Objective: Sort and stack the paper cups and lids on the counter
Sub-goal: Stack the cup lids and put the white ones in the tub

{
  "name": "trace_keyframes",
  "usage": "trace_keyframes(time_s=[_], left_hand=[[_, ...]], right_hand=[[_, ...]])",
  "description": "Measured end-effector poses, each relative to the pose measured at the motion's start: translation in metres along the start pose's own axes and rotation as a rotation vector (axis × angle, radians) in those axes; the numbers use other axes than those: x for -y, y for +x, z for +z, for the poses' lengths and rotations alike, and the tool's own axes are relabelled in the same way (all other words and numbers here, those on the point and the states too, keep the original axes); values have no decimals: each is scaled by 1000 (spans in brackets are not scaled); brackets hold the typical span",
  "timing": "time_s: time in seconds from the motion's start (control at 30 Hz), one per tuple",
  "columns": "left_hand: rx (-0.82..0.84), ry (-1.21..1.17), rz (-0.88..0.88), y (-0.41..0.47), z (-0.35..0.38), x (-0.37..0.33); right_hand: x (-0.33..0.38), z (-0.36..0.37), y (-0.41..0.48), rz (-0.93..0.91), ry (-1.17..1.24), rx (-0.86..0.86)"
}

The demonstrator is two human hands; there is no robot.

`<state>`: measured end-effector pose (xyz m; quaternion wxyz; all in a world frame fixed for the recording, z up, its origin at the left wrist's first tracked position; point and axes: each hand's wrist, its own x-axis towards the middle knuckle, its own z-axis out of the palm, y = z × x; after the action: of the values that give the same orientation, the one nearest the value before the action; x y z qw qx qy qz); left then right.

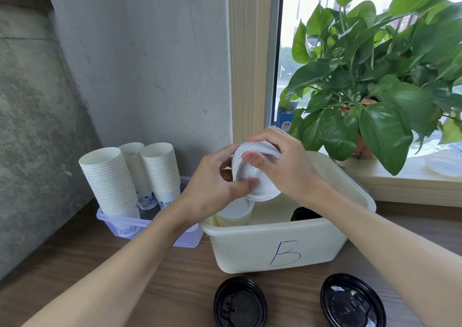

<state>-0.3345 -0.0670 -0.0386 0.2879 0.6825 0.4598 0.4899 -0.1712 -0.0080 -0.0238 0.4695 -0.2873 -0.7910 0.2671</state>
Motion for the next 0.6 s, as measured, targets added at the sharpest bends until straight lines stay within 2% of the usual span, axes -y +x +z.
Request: trace_keyframes(time_s=[0.13,0.23,0.33,0.47,0.6], left_hand=[[0,23,11,3,2,-1],[-64,-35,-27,4,3,2],[-122,-52,-52,3,3,5],[-99,53,-13,3,4,2],[-86,52,-62,3,5,3]], right_hand=[[-1,1,-1,6,78,-66],[0,3,2,39,179,-141],[-5,1,3,74,205,-85],[-12,-1,-2,64,127,42],[-14,4,-2,40,97,16]])
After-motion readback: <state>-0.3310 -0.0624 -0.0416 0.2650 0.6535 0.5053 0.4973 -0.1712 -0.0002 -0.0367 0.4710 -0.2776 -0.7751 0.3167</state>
